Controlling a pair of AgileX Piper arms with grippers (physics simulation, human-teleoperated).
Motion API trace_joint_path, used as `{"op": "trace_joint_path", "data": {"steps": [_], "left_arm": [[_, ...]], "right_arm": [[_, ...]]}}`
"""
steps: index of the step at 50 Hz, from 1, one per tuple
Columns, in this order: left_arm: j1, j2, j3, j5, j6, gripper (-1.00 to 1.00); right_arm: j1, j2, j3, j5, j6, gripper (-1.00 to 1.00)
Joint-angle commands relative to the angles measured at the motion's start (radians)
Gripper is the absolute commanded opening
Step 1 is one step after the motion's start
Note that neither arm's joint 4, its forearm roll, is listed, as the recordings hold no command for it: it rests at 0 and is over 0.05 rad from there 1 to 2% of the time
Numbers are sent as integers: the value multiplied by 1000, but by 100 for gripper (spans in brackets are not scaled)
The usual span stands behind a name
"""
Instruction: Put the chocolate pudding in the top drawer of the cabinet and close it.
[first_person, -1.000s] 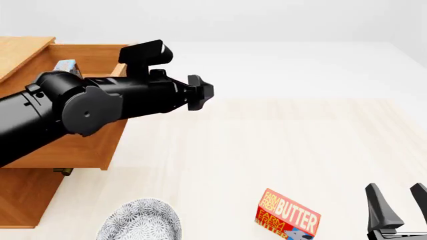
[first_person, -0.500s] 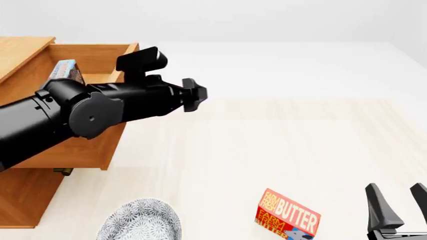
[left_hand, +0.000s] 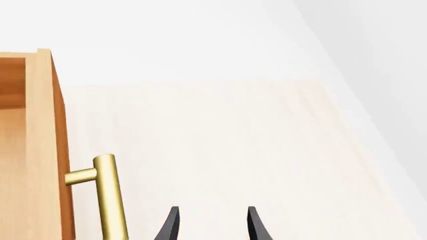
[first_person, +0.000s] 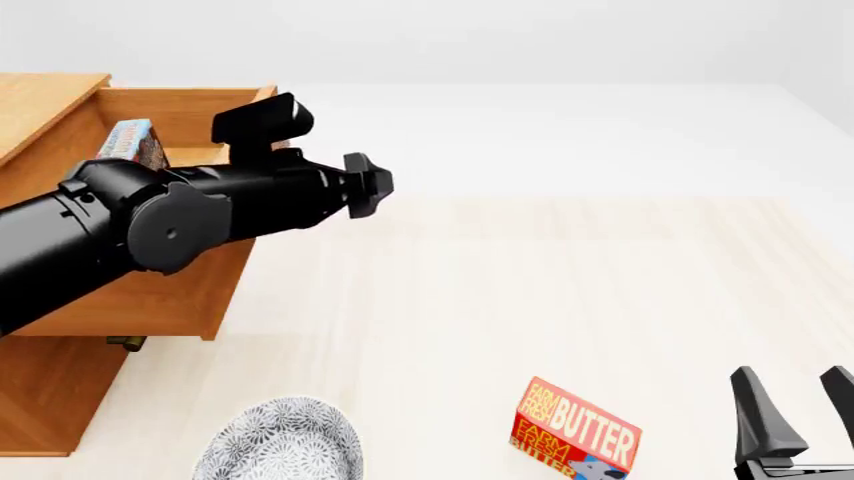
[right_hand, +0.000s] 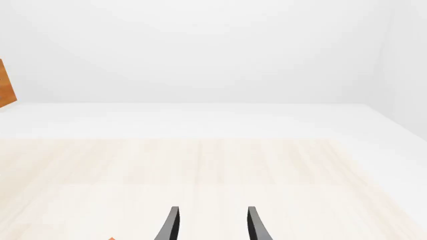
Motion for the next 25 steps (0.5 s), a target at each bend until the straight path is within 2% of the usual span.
{"op": "trace_joint_path", "data": {"steps": [1, 25], "left_arm": [[28, -9, 16, -12, 4, 100], [72, -14, 48, -20, 13, 100]], "right_arm": [[0, 0, 0, 0, 0, 100], [0, 0, 0, 0, 0, 100]]}}
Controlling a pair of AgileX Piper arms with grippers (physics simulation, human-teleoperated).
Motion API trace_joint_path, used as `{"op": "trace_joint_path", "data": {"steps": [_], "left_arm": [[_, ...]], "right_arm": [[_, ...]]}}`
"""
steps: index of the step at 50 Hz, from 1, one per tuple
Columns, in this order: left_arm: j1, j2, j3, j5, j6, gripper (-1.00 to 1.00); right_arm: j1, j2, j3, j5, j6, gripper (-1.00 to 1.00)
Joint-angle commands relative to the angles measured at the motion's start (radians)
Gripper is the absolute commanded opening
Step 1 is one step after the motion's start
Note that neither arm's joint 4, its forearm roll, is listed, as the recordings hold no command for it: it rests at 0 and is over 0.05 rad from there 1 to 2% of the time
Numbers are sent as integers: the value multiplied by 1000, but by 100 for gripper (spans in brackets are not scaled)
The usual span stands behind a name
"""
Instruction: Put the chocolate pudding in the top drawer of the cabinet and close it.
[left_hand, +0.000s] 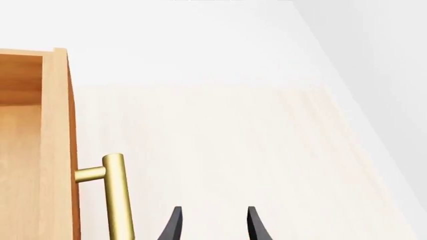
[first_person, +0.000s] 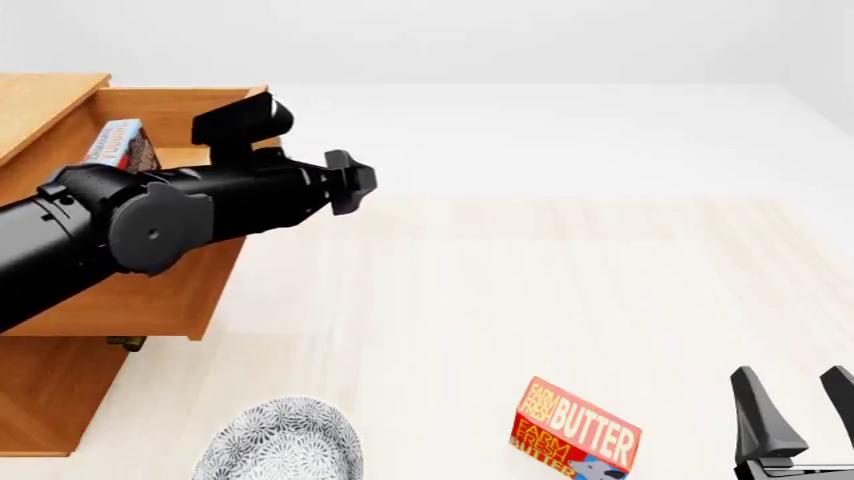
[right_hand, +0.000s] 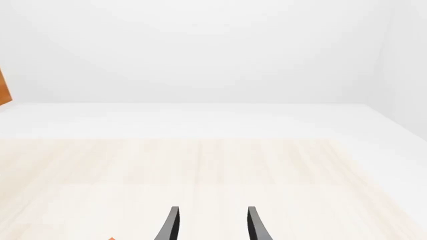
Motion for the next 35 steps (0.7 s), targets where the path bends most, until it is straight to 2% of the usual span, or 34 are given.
{"op": "trace_joint_path", "data": {"steps": [1, 35], "left_arm": [[28, 11, 19, 2, -9, 100], [68, 8, 56, -11, -2, 100]], "right_arm": [[0, 0, 0, 0, 0, 100], [0, 0, 0, 0, 0, 100]]}}
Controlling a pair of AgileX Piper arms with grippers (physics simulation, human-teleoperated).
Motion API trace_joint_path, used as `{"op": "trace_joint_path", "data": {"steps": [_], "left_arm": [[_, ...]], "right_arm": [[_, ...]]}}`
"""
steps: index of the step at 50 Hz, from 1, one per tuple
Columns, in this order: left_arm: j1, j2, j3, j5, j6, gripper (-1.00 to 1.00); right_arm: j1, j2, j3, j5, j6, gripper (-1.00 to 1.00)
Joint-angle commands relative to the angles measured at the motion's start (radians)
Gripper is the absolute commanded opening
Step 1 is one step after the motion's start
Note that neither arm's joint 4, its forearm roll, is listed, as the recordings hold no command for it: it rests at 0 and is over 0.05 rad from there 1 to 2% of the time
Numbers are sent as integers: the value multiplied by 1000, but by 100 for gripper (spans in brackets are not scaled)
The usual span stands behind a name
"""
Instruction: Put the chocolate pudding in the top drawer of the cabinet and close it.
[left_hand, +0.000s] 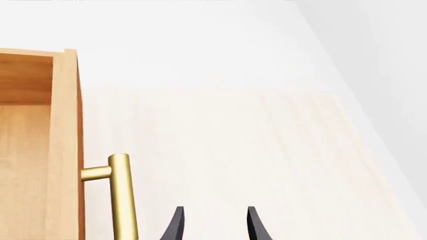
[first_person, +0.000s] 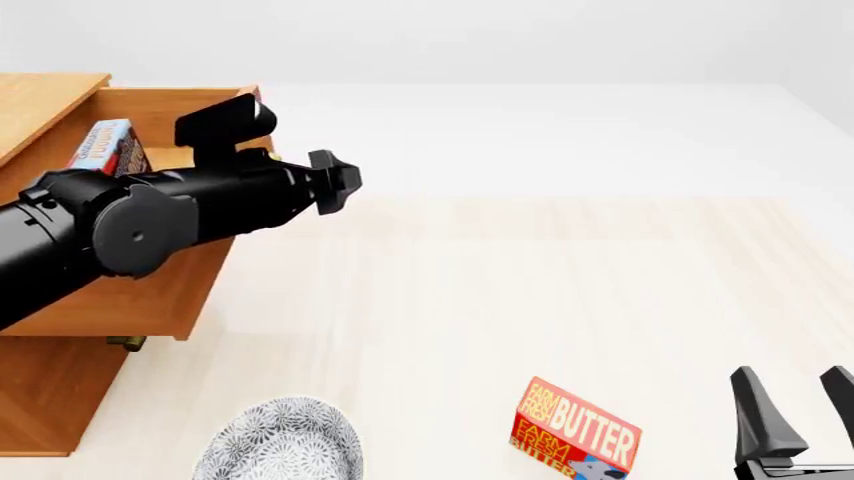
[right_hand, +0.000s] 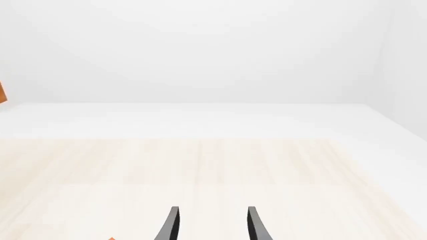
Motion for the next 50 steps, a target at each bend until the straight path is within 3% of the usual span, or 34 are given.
{"op": "trace_joint_path", "data": {"steps": [1, 17, 24, 50], "left_arm": [[33, 30, 32, 0, -24, 100], [47, 30, 29, 9, -32, 100], [64, 28, 67, -22, -36, 100], [128, 57, 65, -16, 12, 100]], "right_arm": [[0, 0, 0, 0, 0, 100], [0, 0, 0, 0, 0, 100], [0, 0, 0, 0, 0, 100], [0, 0, 0, 0, 0, 100]]}}
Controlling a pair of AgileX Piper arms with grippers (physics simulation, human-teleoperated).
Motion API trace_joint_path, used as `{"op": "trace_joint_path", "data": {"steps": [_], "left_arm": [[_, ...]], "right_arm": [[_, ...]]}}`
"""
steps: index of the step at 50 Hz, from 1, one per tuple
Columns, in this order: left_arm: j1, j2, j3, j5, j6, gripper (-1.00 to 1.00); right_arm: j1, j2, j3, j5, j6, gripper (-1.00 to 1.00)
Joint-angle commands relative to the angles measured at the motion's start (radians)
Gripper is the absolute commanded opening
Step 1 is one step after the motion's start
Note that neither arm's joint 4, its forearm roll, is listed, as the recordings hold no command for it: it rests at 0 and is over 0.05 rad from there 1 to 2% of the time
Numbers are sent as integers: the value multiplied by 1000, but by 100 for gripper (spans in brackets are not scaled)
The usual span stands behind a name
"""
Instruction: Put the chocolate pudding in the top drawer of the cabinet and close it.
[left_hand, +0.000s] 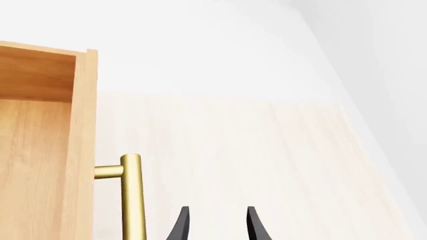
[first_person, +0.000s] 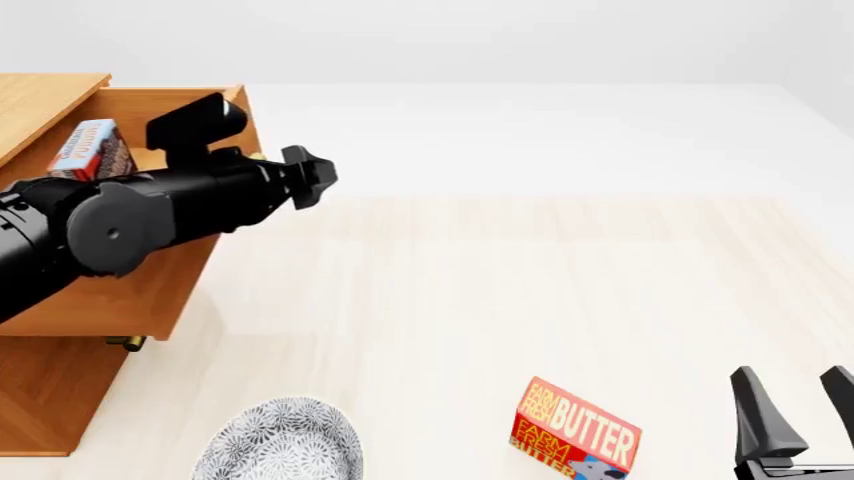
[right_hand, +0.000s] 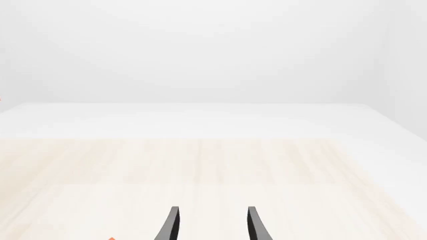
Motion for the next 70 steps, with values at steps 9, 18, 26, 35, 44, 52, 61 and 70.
{"op": "trace_joint_path", "data": {"steps": [9, 18, 26, 35, 44, 52, 61, 70], "left_arm": [[61, 92, 35, 3, -59, 100], [82, 95, 36, 2, -50, 100], [98, 94, 44, -4, -48, 100], [115, 86, 46, 1, -40, 100], [129, 83, 53, -4, -42, 100], [138, 71, 64, -4, -46, 100], [152, 70, 68, -7, -43, 100], [175, 62, 65, 2, -41, 100]], "right_arm": [[0, 0, 0, 0, 0, 100], [0, 0, 0, 0, 0, 100], [0, 0, 0, 0, 0, 100], [0, 0, 0, 0, 0, 100], [0, 0, 0, 0, 0, 100], [0, 0, 0, 0, 0, 100], [0, 0, 0, 0, 0, 100], [0, 0, 0, 0, 0, 100]]}}
